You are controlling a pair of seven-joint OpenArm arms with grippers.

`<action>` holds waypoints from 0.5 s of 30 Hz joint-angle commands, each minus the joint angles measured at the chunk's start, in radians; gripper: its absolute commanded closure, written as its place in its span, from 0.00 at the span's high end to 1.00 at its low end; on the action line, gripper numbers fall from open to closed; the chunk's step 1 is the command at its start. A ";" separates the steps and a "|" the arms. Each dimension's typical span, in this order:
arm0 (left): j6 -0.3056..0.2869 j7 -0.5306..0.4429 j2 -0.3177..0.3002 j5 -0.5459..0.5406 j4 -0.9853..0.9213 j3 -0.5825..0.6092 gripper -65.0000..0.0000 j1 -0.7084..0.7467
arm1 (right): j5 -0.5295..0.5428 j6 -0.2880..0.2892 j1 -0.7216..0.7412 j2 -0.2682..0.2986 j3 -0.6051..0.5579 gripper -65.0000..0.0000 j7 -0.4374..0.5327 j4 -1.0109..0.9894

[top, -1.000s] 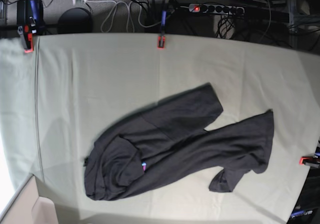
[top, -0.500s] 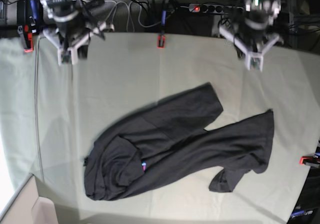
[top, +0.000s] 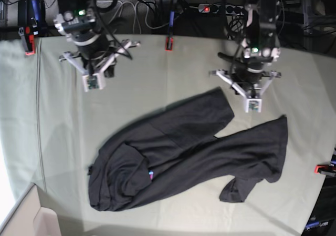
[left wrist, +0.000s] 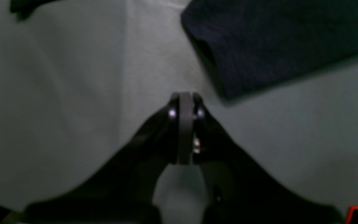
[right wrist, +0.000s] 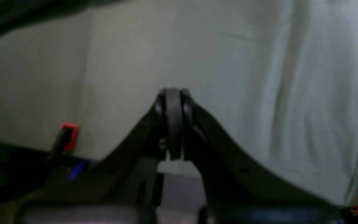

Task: Layout the t-shirt on the table in an organized manner, then fold the t-shirt properly
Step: 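Move the left gripper to the grey shirt's sleeve end and grasp it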

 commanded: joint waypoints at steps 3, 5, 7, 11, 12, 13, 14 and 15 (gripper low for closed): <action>-0.001 -0.013 0.002 -0.002 -0.023 0.001 0.00 -0.027 | 0.003 0.001 -0.002 0.002 -0.021 0.13 0.016 0.017; -0.001 -0.013 0.002 -0.004 -0.034 -0.003 0.00 -0.046 | 0.003 0.001 -0.002 0.002 -0.031 0.24 0.016 0.017; -0.001 -0.013 0.002 -0.004 -0.045 -0.006 0.00 -0.063 | 0.003 0.001 -0.004 0.002 -0.039 0.35 0.016 0.015; -0.001 -0.014 0.002 -0.004 -0.048 -0.008 0.00 -0.104 | 0.003 0.001 0.004 0.002 -0.084 0.51 0.016 0.015; -0.001 -0.014 0.001 -0.004 -0.038 -0.013 0.00 -0.112 | 0.003 0.001 0.007 0.002 -0.099 0.54 0.016 0.015; -0.001 -0.014 -0.004 -0.004 -0.023 -0.028 0.00 -0.118 | 0.003 0.001 0.008 0.002 -0.110 0.55 0.016 0.012; -0.001 -0.014 -0.005 -0.004 -0.003 -0.062 0.00 -0.122 | 0.003 0.001 0.019 0.001 -0.123 0.56 0.018 0.006; -0.001 -0.014 -0.005 -0.004 0.009 -0.102 0.00 -0.130 | 0.003 0.001 0.039 -0.002 -0.137 0.56 0.016 0.001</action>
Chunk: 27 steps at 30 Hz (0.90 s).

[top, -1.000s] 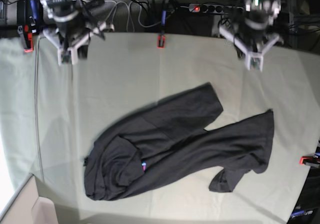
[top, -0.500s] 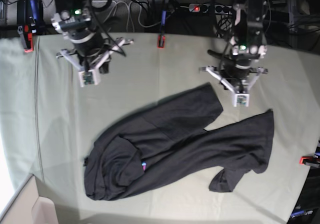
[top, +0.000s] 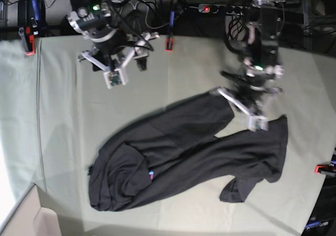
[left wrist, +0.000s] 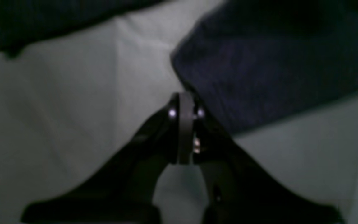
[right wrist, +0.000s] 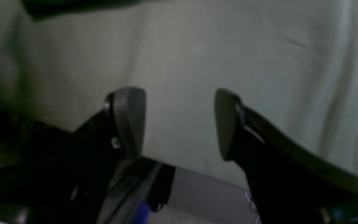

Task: Layout the t-shirt on the table in an organized manner, then fold the t-shirt properly
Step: 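Move the left gripper to the grey shirt's sleeve end and grasp it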

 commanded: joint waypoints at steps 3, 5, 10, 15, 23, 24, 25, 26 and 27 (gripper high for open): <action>0.014 -0.023 -0.012 0.014 0.015 -0.148 0.00 -0.059 | 0.003 -0.001 0.053 -0.004 -0.062 0.56 0.026 -0.034; 0.012 -0.023 -0.015 0.011 -0.031 -0.239 0.00 -0.097 | 0.003 -0.001 0.083 -0.004 -0.099 0.56 0.020 -0.066; 0.012 -0.075 -0.097 -0.188 -0.227 -0.341 0.06 -0.181 | 0.004 -0.002 0.103 -0.006 -0.182 0.56 0.028 -0.146; 0.012 -0.172 -0.186 -0.418 -0.436 -0.337 0.11 -0.223 | 0.004 -0.002 0.100 -0.006 -0.192 0.56 0.028 -0.166; 0.012 -0.379 -0.210 -0.486 -0.658 -0.326 0.11 -0.276 | 0.004 -0.002 0.091 -0.001 -0.191 0.56 0.026 -0.166; 0.012 -0.382 -0.213 -0.486 -0.675 -0.309 0.11 -0.290 | 0.004 -0.002 0.091 -0.002 -0.191 0.56 0.023 -0.166; 0.012 -0.382 -0.213 -0.486 -0.681 -0.291 0.11 -0.299 | 0.004 -0.002 0.091 -0.002 -0.191 0.56 0.023 -0.169; 0.012 -0.382 -0.213 -0.487 -0.681 -0.271 0.11 -0.301 | 0.004 -0.002 0.091 -0.004 -0.191 0.56 0.023 -0.172; 0.012 -0.382 -0.215 -0.494 -0.672 -0.252 0.11 -0.298 | 0.004 -0.002 0.091 -0.004 -0.191 0.56 0.022 -0.173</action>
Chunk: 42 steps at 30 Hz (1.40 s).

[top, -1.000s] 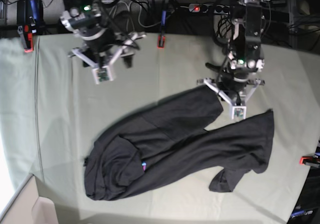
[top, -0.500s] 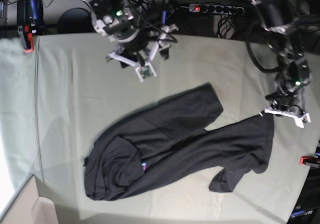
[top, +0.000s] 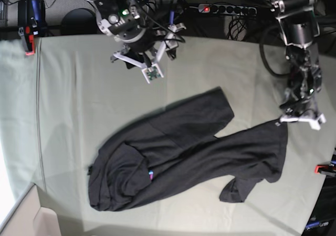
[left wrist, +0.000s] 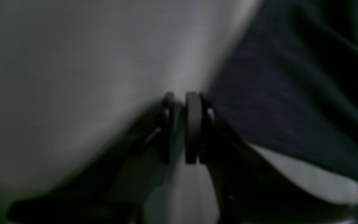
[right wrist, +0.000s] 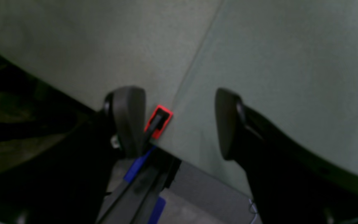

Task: Layout the t-shirt on the table in an organized manner, then fold the t-shirt properly
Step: 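Move the left gripper to the grey shirt's sleeve end and grasp it, then reach the right gripper to the shirt's bunched hem and grasp it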

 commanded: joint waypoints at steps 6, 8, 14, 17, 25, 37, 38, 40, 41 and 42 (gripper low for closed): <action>-0.006 -0.016 -0.034 -0.005 0.140 0.053 0.21 0.061 | 0.004 0.001 -0.006 -0.006 -0.002 0.56 0.010 0.008; -0.006 -0.016 -0.033 -0.005 0.183 0.047 0.36 0.097 | 0.004 0.001 -0.006 -0.004 -0.002 0.56 0.010 0.007; -0.006 -0.022 -0.029 -0.005 0.204 0.045 0.69 0.115 | 0.004 0.001 -0.008 -0.006 -0.002 0.56 0.013 0.007; -0.006 -0.024 -0.028 0.003 0.200 0.052 0.67 0.108 | 0.004 0.001 -0.008 -0.006 -0.002 0.56 0.013 0.007; -0.004 -0.025 -0.013 0.005 0.106 0.055 0.66 0.031 | 0.004 0.001 -0.014 -0.006 -0.002 0.56 0.016 0.007; -0.004 -0.027 -0.026 0.005 -0.012 0.144 0.24 -0.035 | 0.004 0.001 -0.024 -0.006 -0.004 0.56 0.016 -0.027; -0.003 -0.027 -0.026 0.005 -0.004 0.144 0.13 -0.032 | 0.004 0.001 -0.024 -0.006 -0.004 0.56 0.016 -0.027; 0.005 -0.025 -0.029 0.005 -0.004 0.144 0.00 -0.031 | 0.004 0.001 -0.024 -0.006 -0.004 0.56 0.016 -0.027; 0.005 -0.025 -0.029 0.005 -0.001 0.142 0.00 -0.028 | 0.004 0.001 -0.024 -0.006 -0.004 0.56 0.016 -0.027; 0.005 -0.027 -0.034 0.003 -0.001 0.137 0.02 -0.014 | 0.004 0.001 -0.021 -0.006 -0.004 0.56 0.016 -0.027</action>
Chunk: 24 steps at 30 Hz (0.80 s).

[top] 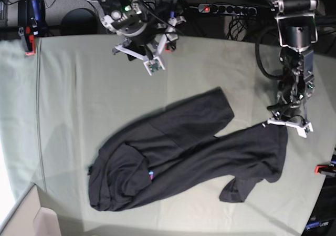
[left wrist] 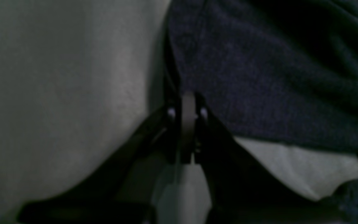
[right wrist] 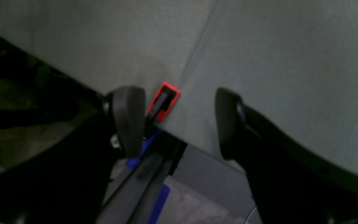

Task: Layout the t-shirt on the table in an organized manner, then fold the t-shirt properly
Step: 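Reach the right gripper to the shirt's bunched hem and grasp it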

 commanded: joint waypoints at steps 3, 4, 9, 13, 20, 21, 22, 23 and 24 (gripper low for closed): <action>0.004 -0.001 -0.048 -0.009 0.084 -0.067 0.00 0.045 | 0.004 0.001 0.002 -0.005 -0.003 0.56 0.016 0.015; 0.004 0.001 -0.055 -0.009 0.113 -0.097 0.00 0.071 | 0.004 0.001 0.003 -0.005 -0.003 0.56 0.016 0.015; -0.002 0.001 -0.079 -0.003 0.247 -0.255 0.00 0.206 | 0.004 0.001 0.012 -0.049 -0.003 0.57 0.047 0.021; -0.004 -0.002 -0.114 -0.009 0.250 -0.298 0.00 0.270 | 0.004 0.001 0.014 -0.112 -0.005 0.57 0.110 0.017; -0.004 0.001 -0.125 -0.002 0.247 -0.344 0.00 0.303 | 0.004 0.002 0.146 -0.220 -0.006 0.57 0.148 -0.112; -0.004 0.001 -0.125 0.000 0.247 -0.344 0.00 0.304 | 0.004 0.002 0.181 -0.226 -0.016 0.57 0.150 -0.155; -0.004 0.001 -0.125 0.000 0.247 -0.344 0.00 0.317 | 0.004 0.002 0.216 -0.226 -0.032 0.57 0.150 -0.204; -0.004 0.001 -0.125 0.000 0.247 -0.340 0.00 0.326 | 0.004 0.001 0.255 -0.226 -0.054 0.57 0.151 -0.256; -0.004 0.001 -0.125 0.000 0.247 -0.339 0.00 0.332 | 0.004 -0.001 0.298 -0.226 -0.077 0.57 0.151 -0.310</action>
